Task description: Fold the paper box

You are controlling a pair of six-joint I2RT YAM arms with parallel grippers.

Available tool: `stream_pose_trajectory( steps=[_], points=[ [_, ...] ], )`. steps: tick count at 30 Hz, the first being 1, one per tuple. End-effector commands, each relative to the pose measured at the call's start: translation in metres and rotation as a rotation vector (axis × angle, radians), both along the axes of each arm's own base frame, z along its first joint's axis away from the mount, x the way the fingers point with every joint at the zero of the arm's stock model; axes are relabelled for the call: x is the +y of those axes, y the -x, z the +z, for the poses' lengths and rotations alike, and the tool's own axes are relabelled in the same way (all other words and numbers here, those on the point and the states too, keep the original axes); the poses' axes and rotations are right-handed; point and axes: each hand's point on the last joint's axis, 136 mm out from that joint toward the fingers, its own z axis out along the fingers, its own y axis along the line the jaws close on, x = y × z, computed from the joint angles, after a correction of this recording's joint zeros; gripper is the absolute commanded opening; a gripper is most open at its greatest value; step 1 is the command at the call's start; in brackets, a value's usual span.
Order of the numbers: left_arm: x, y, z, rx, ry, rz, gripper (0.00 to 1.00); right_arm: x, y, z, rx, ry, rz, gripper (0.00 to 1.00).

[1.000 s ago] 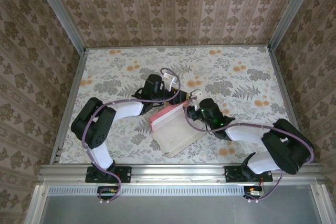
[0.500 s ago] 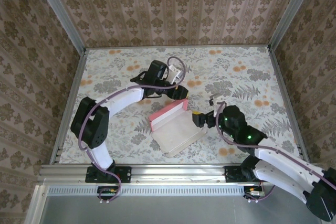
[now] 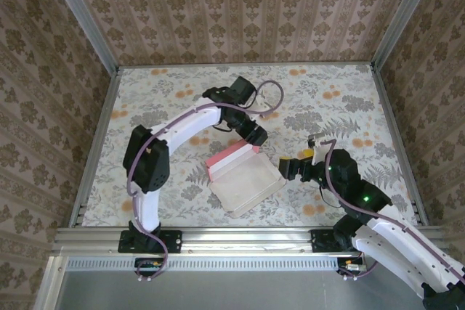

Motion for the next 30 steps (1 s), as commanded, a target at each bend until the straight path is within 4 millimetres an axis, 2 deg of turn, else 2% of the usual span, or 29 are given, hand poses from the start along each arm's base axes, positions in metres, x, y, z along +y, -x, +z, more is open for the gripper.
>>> stream_pose_trajectory(
  steps=[1, 11, 24, 30],
  points=[
    [0.012, 0.004, -0.007, 0.005, -0.110, -0.027, 0.69, 0.005, 0.010, 0.004, 0.040, -0.036, 0.038, 1.00],
    [0.005, 0.000, -0.019, 0.030, -0.181, -0.006, 0.55, 0.001, 0.009, -0.002, 0.051, -0.038, 0.014, 1.00],
    [0.003, -0.005, -0.022, 0.018, -0.188, 0.024, 0.29, 0.001, 0.010, -0.006, 0.067, -0.044, 0.012, 1.00],
    [0.004, -0.006, -0.022, 0.014, -0.182, 0.033, 0.26, 0.001, 0.010, -0.008, 0.084, -0.047, 0.008, 1.00]
  ],
)
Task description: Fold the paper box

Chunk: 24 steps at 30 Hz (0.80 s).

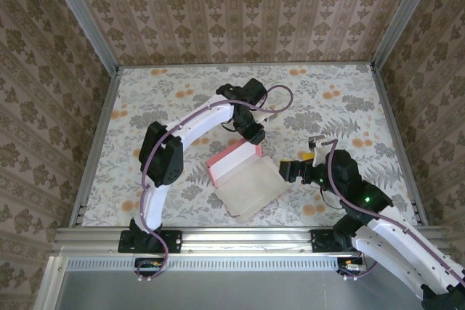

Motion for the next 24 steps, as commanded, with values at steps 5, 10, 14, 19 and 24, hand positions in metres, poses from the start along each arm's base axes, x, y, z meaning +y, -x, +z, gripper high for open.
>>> stream_pose_trajectory(
  steps=[5, 10, 14, 19, 24],
  points=[
    [0.010, -0.009, -0.004, 0.040, 0.062, 0.087, 0.26, -0.003, 0.001, -0.004, 0.071, -0.009, -0.034, 1.00],
    [0.038, -0.035, 0.000, 0.073, 0.209, 0.300, 0.28, -0.004, -0.001, -0.009, 0.173, -0.001, -0.072, 0.98],
    [0.062, -0.048, -0.002, 0.129, 0.339, 0.502, 0.29, 0.004, -0.004, -0.013, 0.247, -0.025, -0.074, 0.90],
    [0.085, -0.048, -0.012, 0.182, 0.453, 0.674, 0.28, 0.016, -0.013, -0.019, 0.311, -0.029, -0.062, 0.80],
    [0.101, -0.045, -0.025, 0.214, 0.501, 0.786, 0.28, 0.031, -0.022, -0.027, 0.358, -0.037, -0.026, 0.67]
  ],
)
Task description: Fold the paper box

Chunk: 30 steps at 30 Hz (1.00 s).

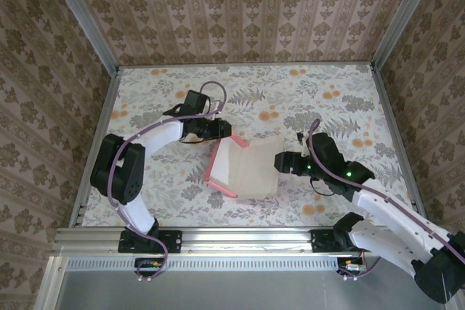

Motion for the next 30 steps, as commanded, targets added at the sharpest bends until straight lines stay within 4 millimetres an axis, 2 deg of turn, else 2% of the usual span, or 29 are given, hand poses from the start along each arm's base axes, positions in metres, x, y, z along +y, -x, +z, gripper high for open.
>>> stream_pose_trajectory(
  steps=[1, 7, 11, 14, 15, 21, 25, 27, 30],
  points=[
    [0.005, -0.005, -0.009, 0.023, 0.049, 0.106, 0.28, 0.015, -0.007, 0.009, 0.010, -0.057, 0.027, 0.63],
    [0.012, 0.001, -0.017, 0.042, 0.074, 0.152, 0.28, 0.026, -0.016, 0.000, 0.045, -0.058, 0.050, 0.46],
    [0.013, 0.004, -0.021, 0.048, 0.085, 0.161, 0.29, 0.029, -0.021, -0.003, 0.042, -0.062, 0.051, 0.28],
    [0.012, 0.006, -0.020, 0.038, 0.105, 0.159, 0.32, 0.029, -0.023, -0.002, 0.033, -0.043, 0.058, 0.18],
    [0.021, -0.001, -0.019, 0.031, 0.115, 0.181, 0.33, 0.029, -0.024, -0.002, 0.030, -0.031, 0.064, 0.16],
    [0.032, -0.006, 0.004, -0.041, 0.198, 0.150, 0.43, 0.027, -0.029, 0.002, 0.010, 0.062, 0.121, 0.04],
    [0.046, -0.005, 0.038, -0.170, 0.251, 0.061, 0.48, 0.031, -0.031, 0.013, 0.002, 0.136, 0.220, 0.02],
    [0.050, -0.001, 0.052, -0.239, 0.212, -0.003, 0.48, 0.035, -0.034, 0.022, -0.019, 0.161, 0.283, 0.02],
    [0.055, 0.006, 0.063, -0.283, 0.118, -0.084, 0.53, 0.039, -0.033, 0.029, -0.015, 0.216, 0.384, 0.02]
  ],
)
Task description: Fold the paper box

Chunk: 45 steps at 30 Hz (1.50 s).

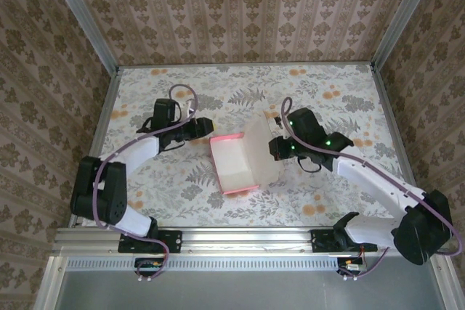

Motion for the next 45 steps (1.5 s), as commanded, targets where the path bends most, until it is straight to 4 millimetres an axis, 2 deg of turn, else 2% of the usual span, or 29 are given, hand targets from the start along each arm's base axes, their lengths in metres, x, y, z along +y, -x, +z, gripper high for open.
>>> stream_pose_trajectory(
  steps=[1, 6, 10, 16, 20, 26, 38, 42, 45],
  points=[
    [-0.003, 0.015, 0.022, -0.135, -0.086, -0.176, 0.55, 0.004, 0.008, 0.008, -0.003, 0.091, 0.184, 0.02],
    [0.002, 0.006, 0.032, -0.288, -0.155, -0.185, 0.60, 0.020, 0.005, 0.021, -0.026, 0.102, 0.335, 0.00],
    [-0.005, 0.006, 0.039, -0.345, -0.181, -0.289, 0.61, 0.029, -0.001, 0.016, 0.010, 0.124, 0.403, 0.00],
    [-0.016, 0.006, 0.038, -0.500, -0.228, -0.432, 0.57, 0.036, -0.007, 0.022, -0.022, 0.121, 0.446, 0.00],
    [-0.027, 0.009, 0.043, -0.574, -0.195, -0.512, 0.57, 0.038, -0.008, 0.023, -0.026, 0.121, 0.466, 0.00],
    [-0.043, 0.003, 0.036, -0.647, -0.199, -0.612, 0.53, 0.039, -0.009, 0.021, -0.037, 0.141, 0.484, 0.00],
    [-0.075, 0.011, 0.013, -0.644, -0.193, -0.760, 0.48, 0.037, -0.009, 0.018, -0.043, 0.161, 0.478, 0.00],
    [-0.073, 0.007, 0.005, -0.627, -0.246, -0.761, 0.35, 0.036, -0.010, 0.015, -0.038, 0.171, 0.472, 0.00],
    [-0.070, 0.007, 0.000, -0.620, -0.308, -0.762, 0.33, 0.034, -0.013, 0.013, -0.038, 0.184, 0.459, 0.00]
  ],
)
